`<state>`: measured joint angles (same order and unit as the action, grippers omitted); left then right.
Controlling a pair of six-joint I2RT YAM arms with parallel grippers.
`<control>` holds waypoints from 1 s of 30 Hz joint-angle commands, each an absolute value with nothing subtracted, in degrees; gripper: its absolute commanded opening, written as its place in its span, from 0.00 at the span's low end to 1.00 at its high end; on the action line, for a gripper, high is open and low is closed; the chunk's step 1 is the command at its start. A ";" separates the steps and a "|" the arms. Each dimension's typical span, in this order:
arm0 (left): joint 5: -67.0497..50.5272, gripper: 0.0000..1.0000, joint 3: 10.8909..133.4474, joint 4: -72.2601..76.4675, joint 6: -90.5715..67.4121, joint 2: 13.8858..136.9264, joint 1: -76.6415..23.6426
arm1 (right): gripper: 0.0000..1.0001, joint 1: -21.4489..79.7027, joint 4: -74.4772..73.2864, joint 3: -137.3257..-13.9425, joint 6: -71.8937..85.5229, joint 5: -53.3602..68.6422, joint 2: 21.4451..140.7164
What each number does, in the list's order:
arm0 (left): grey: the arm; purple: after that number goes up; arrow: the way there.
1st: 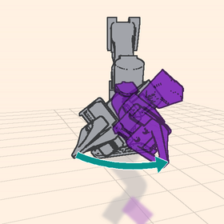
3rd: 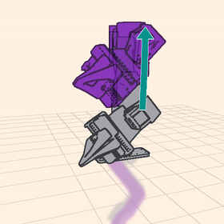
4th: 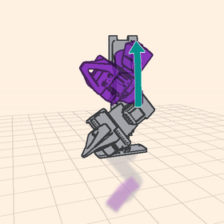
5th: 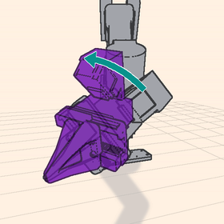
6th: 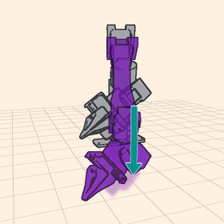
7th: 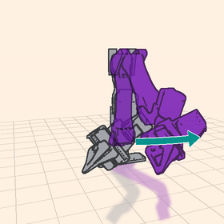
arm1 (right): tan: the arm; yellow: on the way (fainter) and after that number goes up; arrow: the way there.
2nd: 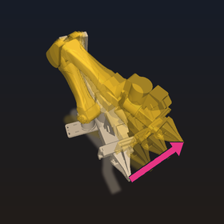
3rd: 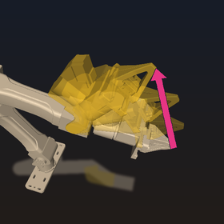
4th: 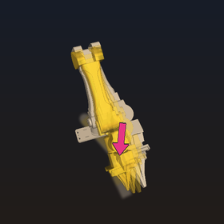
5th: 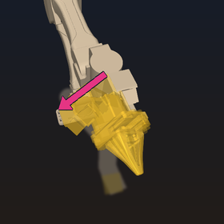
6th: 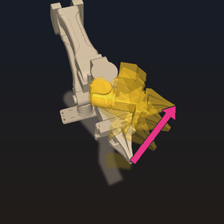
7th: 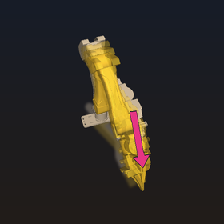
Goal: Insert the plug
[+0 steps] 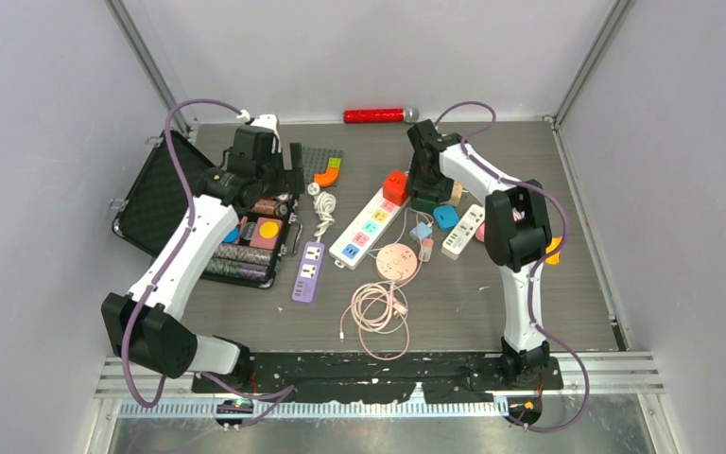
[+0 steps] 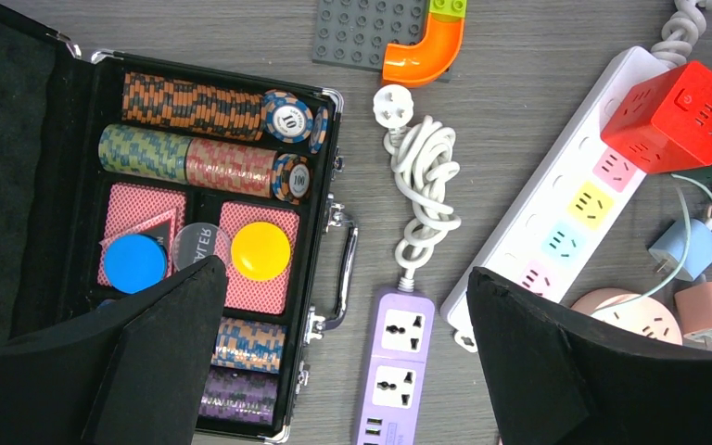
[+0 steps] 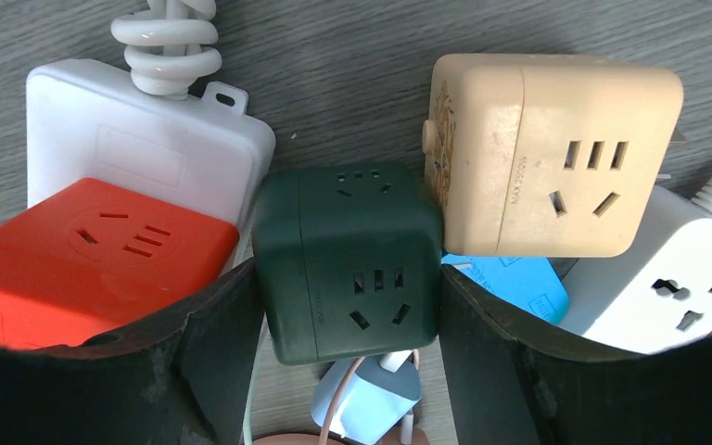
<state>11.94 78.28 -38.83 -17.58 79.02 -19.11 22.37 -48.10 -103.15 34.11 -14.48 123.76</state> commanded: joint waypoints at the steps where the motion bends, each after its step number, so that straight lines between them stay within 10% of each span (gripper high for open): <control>1: 11.47 0.99 78.19 -37.24 -17.84 79.11 -18.90 | 0.66 22.12 -46.03 -102.97 32.30 -13.34 124.65; 7: 10.05 0.99 78.35 -37.06 -17.84 79.00 -18.90 | 0.31 22.15 -44.60 -102.78 30.21 -17.03 119.98; 30: -13.63 0.94 80.68 -26.91 -14.55 78.23 -18.87 | 0.20 15.38 -17.06 -88.30 31.94 21.92 96.71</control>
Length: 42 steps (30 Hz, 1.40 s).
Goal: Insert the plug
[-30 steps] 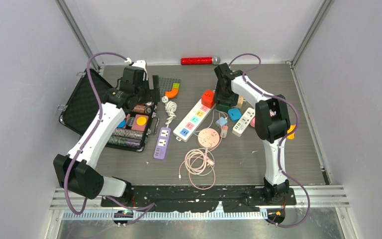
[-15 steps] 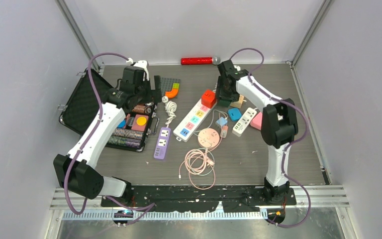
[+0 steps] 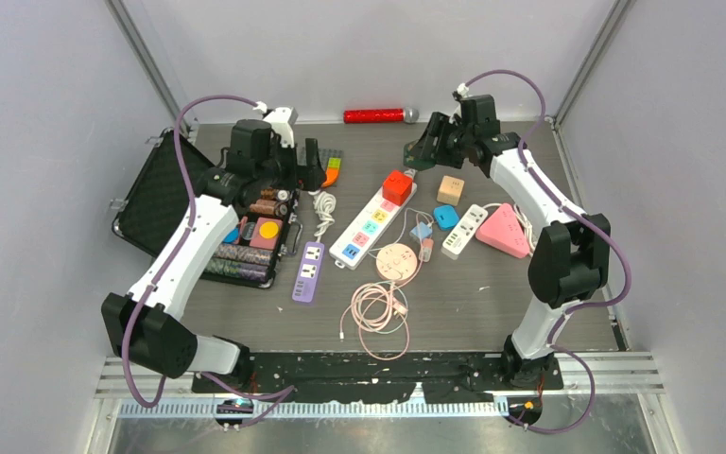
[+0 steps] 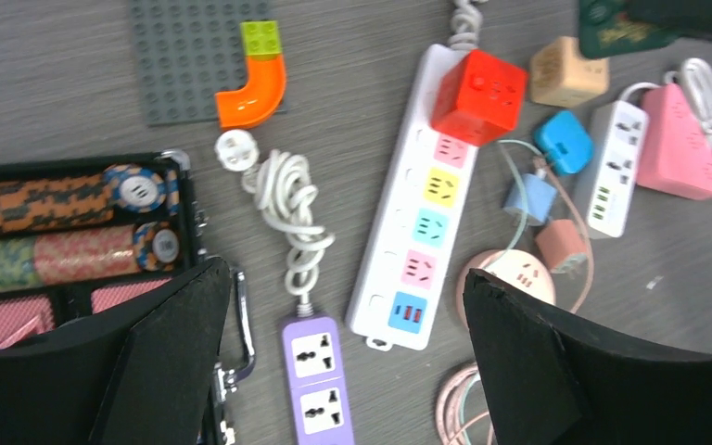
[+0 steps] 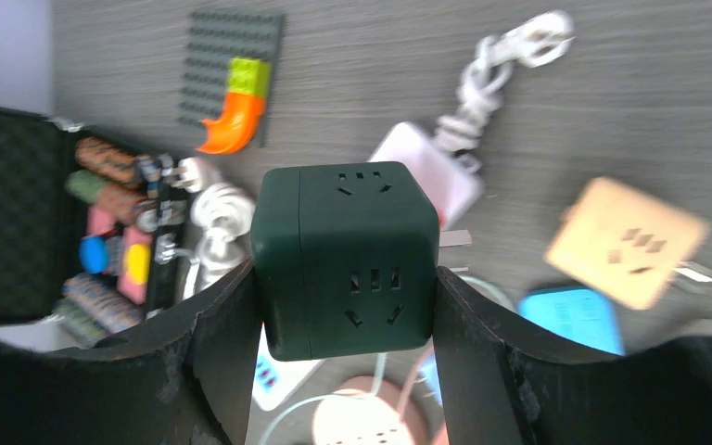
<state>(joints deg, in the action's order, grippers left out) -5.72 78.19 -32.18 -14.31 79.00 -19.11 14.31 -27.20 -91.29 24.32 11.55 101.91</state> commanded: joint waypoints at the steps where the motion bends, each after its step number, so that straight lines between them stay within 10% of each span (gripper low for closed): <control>1: -15.24 0.93 80.51 -25.91 -16.12 78.56 -18.97 | 0.20 15.55 -15.17 -85.60 33.90 22.56 95.26; 12: -16.16 0.93 80.80 -17.81 -28.14 83.38 -25.39 | 0.20 26.55 5.26 -74.22 50.08 6.98 86.99; 42: -12.81 0.83 64.49 23.00 -32.69 86.22 -27.91 | 0.21 31.26 -17.71 -88.42 75.57 8.65 93.07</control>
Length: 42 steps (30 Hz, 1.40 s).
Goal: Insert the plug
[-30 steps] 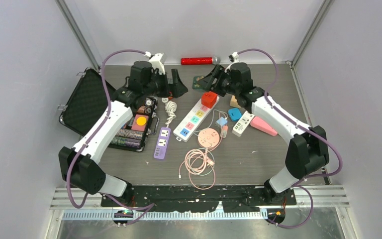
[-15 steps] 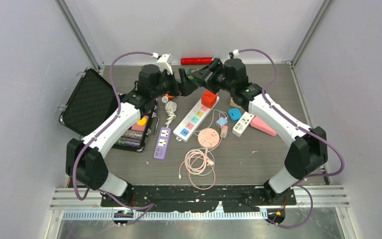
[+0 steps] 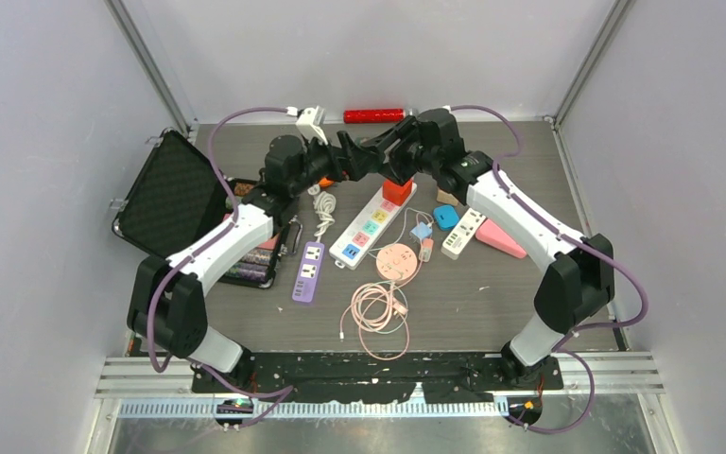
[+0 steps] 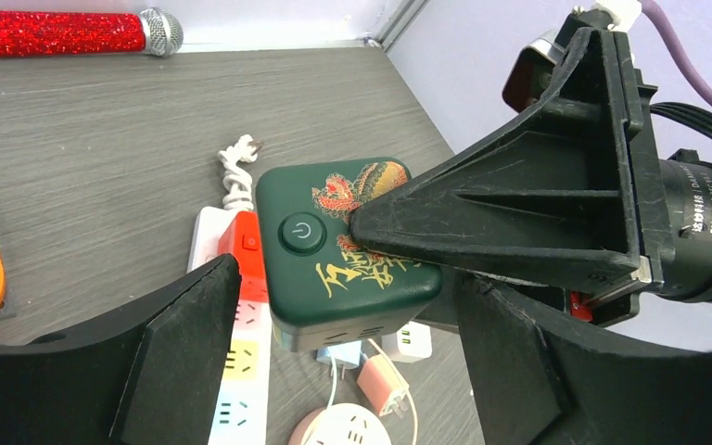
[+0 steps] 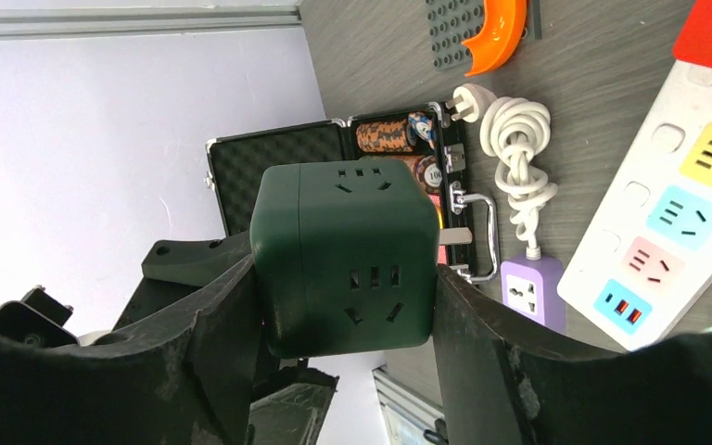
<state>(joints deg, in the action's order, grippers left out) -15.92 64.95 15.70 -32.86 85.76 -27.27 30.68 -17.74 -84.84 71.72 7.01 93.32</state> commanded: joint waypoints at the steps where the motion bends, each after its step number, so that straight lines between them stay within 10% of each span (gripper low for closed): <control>1: -12.64 0.81 64.40 22.58 -32.45 86.29 -27.99 | 0.21 31.27 -18.01 -88.77 75.87 8.80 93.16; 13: -12.15 0.40 67.49 17.66 -31.46 88.20 -28.83 | 0.24 31.45 -22.24 -91.29 76.62 11.09 95.00; 19: -15.48 0.00 67.33 16.59 -25.92 87.66 -28.69 | 0.80 31.06 -28.04 -92.80 68.16 8.08 94.08; 24: -18.70 0.00 67.12 14.50 -17.59 86.56 -27.99 | 0.95 29.86 -25.64 -87.19 62.62 4.68 88.79; 42: -51.37 0.00 64.47 18.98 9.38 84.75 -23.28 | 0.96 27.81 -36.87 -96.36 21.34 22.59 88.59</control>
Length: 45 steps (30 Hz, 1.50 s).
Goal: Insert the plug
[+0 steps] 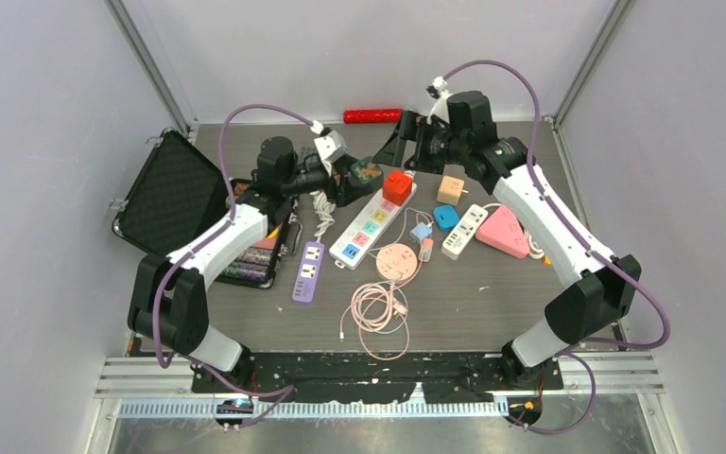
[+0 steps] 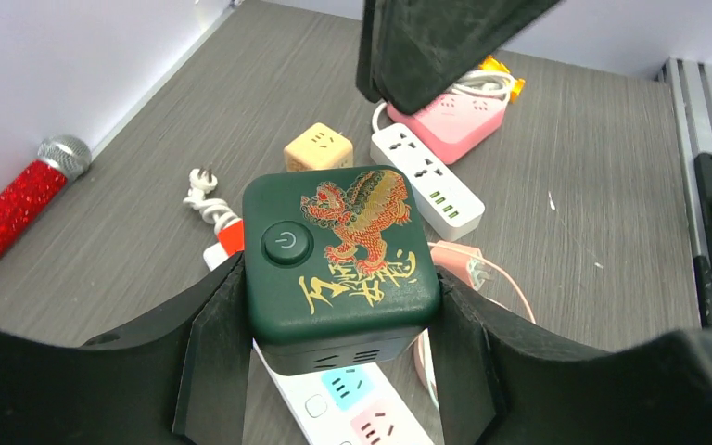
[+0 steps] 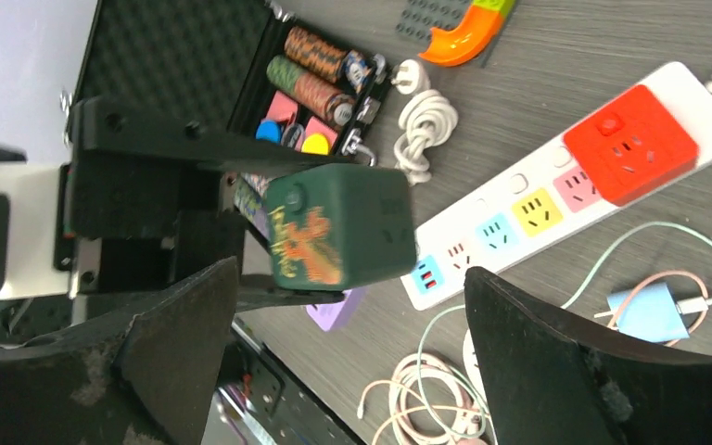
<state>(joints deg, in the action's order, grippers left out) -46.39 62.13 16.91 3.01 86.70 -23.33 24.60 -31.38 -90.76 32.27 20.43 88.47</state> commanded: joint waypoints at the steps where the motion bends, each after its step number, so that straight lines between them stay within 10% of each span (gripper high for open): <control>1: -51.07 0.00 64.68 17.79 10.38 84.69 -23.29 | 0.96 28.68 -37.74 -97.19 21.07 21.38 88.72; 26: -44.98 0.00 69.82 0.22 20.70 82.81 -26.10 | 0.82 38.18 -53.80 -112.61 16.39 9.14 102.66; 34: -40.45 0.06 70.28 1.40 15.29 83.06 -26.10 | 0.26 38.12 -54.50 -112.12 18.11 8.35 102.61; 38: -36.77 0.53 67.97 5.47 11.06 82.51 -26.10 | 0.06 38.04 -54.09 -112.17 18.62 6.14 102.49; 40: -35.60 0.97 66.80 7.01 9.77 82.00 -26.10 | 0.06 37.99 -53.17 -112.06 18.36 5.56 102.34; 45: -33.59 1.00 62.63 8.89 7.11 78.76 -25.93 | 0.06 35.96 -48.86 -109.50 15.67 6.04 101.55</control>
<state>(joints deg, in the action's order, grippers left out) -37.30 65.36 2.15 10.81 83.57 -26.24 37.43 -53.06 -110.34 17.47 6.48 102.80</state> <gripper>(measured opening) 0.993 0.633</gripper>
